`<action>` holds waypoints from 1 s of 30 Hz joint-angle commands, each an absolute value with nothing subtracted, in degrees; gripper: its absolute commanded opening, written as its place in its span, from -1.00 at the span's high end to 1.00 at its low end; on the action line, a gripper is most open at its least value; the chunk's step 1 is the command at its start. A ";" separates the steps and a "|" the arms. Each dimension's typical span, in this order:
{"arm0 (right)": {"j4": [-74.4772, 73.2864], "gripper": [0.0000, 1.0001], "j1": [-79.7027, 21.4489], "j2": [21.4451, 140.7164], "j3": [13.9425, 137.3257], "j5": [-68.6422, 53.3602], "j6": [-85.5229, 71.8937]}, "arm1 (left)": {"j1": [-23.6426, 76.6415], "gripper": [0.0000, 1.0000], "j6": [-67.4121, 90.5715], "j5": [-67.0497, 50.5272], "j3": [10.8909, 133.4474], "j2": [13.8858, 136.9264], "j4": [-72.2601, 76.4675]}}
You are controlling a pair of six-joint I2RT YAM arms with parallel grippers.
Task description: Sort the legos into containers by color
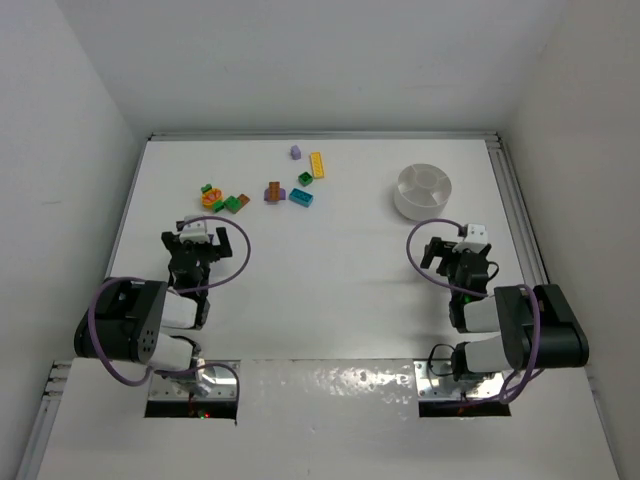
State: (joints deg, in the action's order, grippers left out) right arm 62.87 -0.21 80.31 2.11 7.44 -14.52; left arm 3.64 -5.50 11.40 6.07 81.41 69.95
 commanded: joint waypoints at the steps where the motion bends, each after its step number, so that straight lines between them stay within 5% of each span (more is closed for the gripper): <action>1: 64.61 -0.98 -0.26 78.85 -1.58 7.29 -14.76 | 2.99 -1.00 -4.39 11.34 7.21 81.30 72.68; 8: 43.79 -0.98 -0.35 59.44 4.38 -1.13 -12.04 | 2.99 -1.00 -4.48 11.60 8.25 78.77 69.38; 13: 25.80 -0.98 -0.26 51.42 17.44 -4.29 -9.87 | 2.90 -1.00 -10.45 2.30 26.78 73.22 37.14; 18: 14.34 -0.98 -0.26 54.22 35.39 -8.89 -12.98 | 2.99 -1.00 -14.56 0.27 39.58 71.27 34.92; 21: 13.62 -0.98 -0.26 57.03 46.98 -9.47 -21.61 | 2.99 -1.00 -14.34 0.61 57.56 78.29 14.13; 23: 15.20 -0.59 -0.26 59.49 50.34 -14.74 -19.35 | 2.99 -1.00 -14.15 -0.86 67.63 86.86 -5.65; 25: 8.32 0.29 -0.44 65.02 57.98 -20.64 -15.93 | 3.08 -1.00 -17.21 -5.33 79.07 95.13 -19.87; 27: -3.52 0.42 -1.14 72.22 67.35 -21.27 -13.90 | 4.21 -1.00 -18.98 -5.45 87.43 99.73 -25.90; 30: -16.29 0.06 -6.83 82.74 79.83 -19.96 -7.16 | 4.31 -0.71 -15.57 -4.14 95.96 106.77 -34.69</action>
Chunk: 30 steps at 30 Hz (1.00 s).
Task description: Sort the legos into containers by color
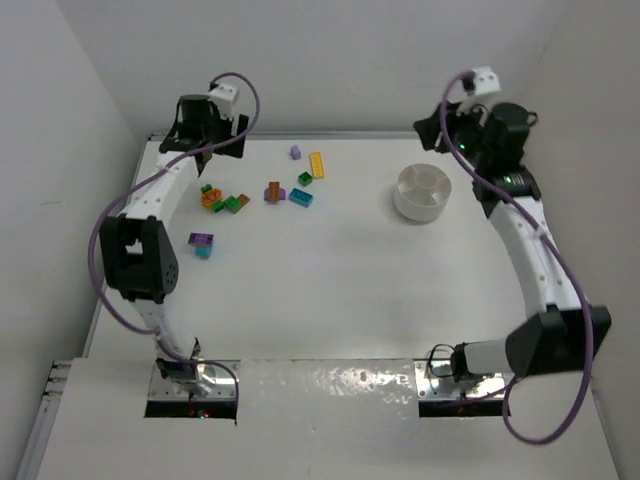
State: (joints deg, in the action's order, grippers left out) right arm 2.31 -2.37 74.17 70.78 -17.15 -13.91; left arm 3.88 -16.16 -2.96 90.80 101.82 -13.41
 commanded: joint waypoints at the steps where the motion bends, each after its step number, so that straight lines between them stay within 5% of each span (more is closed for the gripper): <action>1: -18.87 -0.02 -9.20 85.58 83.02 -16.47 -5.21 | 4.05 -0.57 -14.51 -3.00 96.85 108.18 -35.15; 2: -23.42 -0.24 -14.01 92.04 89.76 -14.61 -2.40 | 3.69 -0.40 -13.20 -1.42 96.86 108.19 -34.20; 5: -29.86 -0.47 -18.97 102.71 103.47 -13.18 -3.76 | 3.34 -0.42 -9.77 3.77 92.92 105.48 -30.25; 13: -30.94 -0.39 -25.57 129.70 119.79 -15.47 -4.75 | 2.37 -0.46 -7.30 8.69 86.41 100.46 -30.50; 18: -24.79 -0.55 -28.74 134.99 118.47 -12.92 -3.16 | 1.85 -0.50 -4.40 11.16 84.64 99.49 -31.02; 30: -17.32 -0.49 -30.94 145.62 119.62 -9.15 -5.45 | 1.67 -0.52 -4.30 13.18 82.44 99.05 -30.15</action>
State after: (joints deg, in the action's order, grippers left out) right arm -21.91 -30.28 144.38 118.34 -11.75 -4.71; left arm 2.46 -4.99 11.16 82.17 101.65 -31.73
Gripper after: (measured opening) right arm 0.754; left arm 0.758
